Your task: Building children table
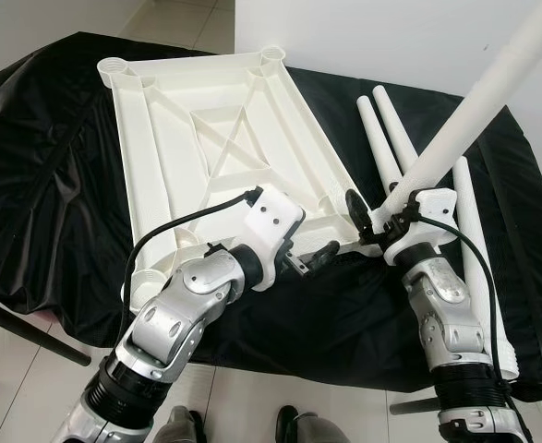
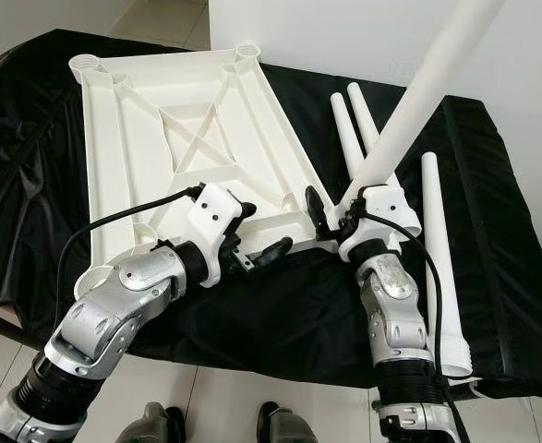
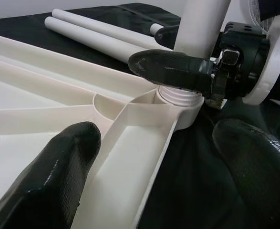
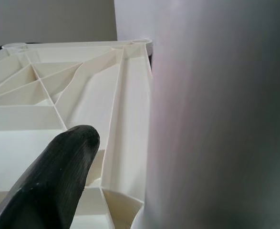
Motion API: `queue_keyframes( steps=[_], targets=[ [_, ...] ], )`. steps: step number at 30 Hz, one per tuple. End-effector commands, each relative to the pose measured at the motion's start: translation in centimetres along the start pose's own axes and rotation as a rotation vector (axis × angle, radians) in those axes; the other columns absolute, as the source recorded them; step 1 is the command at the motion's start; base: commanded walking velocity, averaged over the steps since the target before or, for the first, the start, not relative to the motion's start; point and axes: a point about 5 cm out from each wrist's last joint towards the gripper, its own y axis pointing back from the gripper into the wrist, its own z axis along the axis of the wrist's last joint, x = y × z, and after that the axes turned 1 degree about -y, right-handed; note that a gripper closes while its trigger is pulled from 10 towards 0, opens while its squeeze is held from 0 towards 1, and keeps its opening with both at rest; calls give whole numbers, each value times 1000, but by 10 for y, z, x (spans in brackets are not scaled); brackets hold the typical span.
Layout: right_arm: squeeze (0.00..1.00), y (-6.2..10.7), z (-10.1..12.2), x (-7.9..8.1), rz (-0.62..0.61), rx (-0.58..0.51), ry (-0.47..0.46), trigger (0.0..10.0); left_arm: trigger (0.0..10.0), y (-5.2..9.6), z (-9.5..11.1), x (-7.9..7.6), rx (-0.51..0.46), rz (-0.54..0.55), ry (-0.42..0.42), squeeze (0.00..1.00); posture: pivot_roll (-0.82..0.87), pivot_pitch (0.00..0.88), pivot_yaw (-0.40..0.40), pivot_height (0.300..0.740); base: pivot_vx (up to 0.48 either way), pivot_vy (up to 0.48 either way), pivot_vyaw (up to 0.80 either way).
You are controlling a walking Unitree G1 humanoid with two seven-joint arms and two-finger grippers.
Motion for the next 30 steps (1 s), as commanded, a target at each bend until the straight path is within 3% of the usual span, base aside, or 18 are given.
queue_keyframes(
  steps=[1,7,9,10,12,13,14,28,30],
  targets=[
    [0,2,-4,-5,36,37,-4,10000,10000,1,1,-13,-1,-140,-7,0,50,164,-55,740,0,0,0],
    [0,4,-6,-10,74,70,-1,10000,10000,2,1,-13,4,-141,-9,0,52,158,-55,740,0,0,0],
    [0,4,-5,-13,82,71,2,6510,10000,2,0,-13,5,-140,-9,0,54,152,-57,740,0,0,0],
    [0,4,-5,-13,82,71,2,6510,10000,2,0,-13,5,-140,-9,0,54,152,-57,740,0,0,0],
    [0,4,-4,-15,89,73,0,1412,10000,2,0,-14,7,-140,-7,0,53,144,-59,740,0,0,0],
    [0,4,-3,-15,96,74,-4,1412,10000,3,0,-14,7,-141,-6,0,53,144,-59,740,0,0,0],
    [0,4,-3,-16,96,73,0,0,10000,3,0,-14,7,-142,-6,0,53,144,-59,740,0,0,0],
    [0,9,-4,-15,90,78,-2,0,10000,2,-2,-16,10,-145,-4,0,50,134,-63,740,0,0,0],
    [0,10,-4,-13,49,77,3,10000,10000,2,-2,-17,9,-143,-1,0,47,131,-65,740,0,0,0]
  ],
)
